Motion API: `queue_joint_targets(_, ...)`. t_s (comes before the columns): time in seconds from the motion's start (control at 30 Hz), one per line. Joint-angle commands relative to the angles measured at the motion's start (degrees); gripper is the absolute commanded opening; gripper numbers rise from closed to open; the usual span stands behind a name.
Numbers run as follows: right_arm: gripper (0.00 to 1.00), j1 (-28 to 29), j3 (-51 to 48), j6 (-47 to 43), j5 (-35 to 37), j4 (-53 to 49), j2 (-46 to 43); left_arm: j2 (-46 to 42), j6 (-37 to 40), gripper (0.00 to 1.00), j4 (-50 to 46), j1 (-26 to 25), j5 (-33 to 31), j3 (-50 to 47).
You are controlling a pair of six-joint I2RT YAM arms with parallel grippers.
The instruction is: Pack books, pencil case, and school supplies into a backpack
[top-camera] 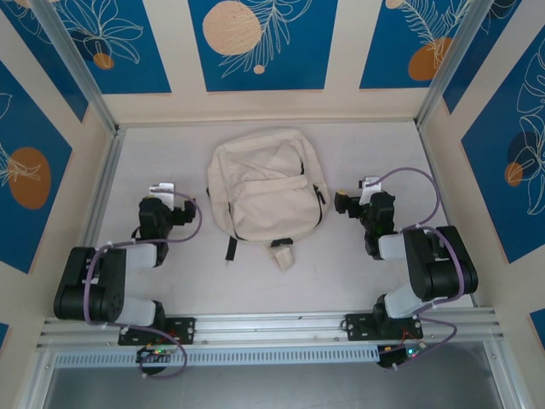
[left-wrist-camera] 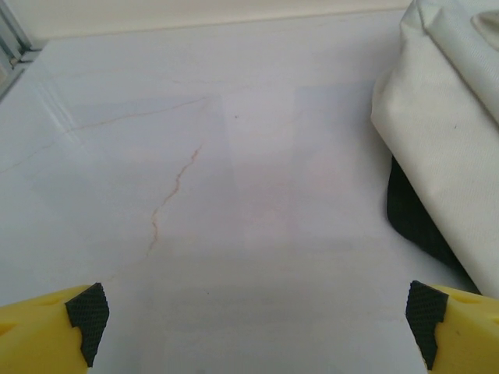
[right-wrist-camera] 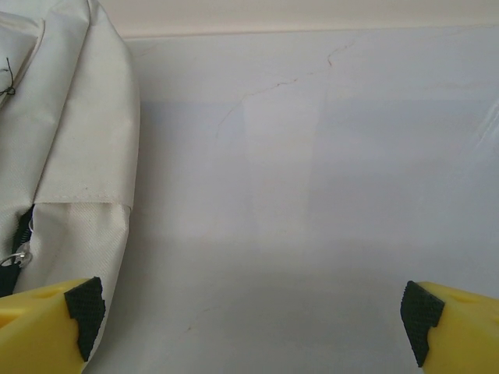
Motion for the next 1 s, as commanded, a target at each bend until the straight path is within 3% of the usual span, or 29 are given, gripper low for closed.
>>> queue_joint_targets(0.0, 0.99, -0.54, 0.78, 0.26, 1.14, 1.68, 0.21, 2.12, -0.34, 1.0, 3.32, 0.55, 1.0, 1.86)
queue_joint_targets(0.13, 0.99, -1.24, 1.8, 1.46, 1.09, -0.11, 0.3, 4.94, 0.89, 1.0, 2.02, -0.4, 0.87, 3.66)
queue_joint_targets(0.23, 0.99, -1.4, 1.89, 1.47, 0.89, -0.35, 0.38, 6.57, 1.35, 1.0, 6.19, -1.29, -1.35, 2.53)
queue_joint_targets(0.97, 0.99, -2.8, 2.56, 2.23, -1.77, -1.78, 0.3, 6.6, 2.26, 1.0, 3.82, -1.39, 1.13, 3.59)
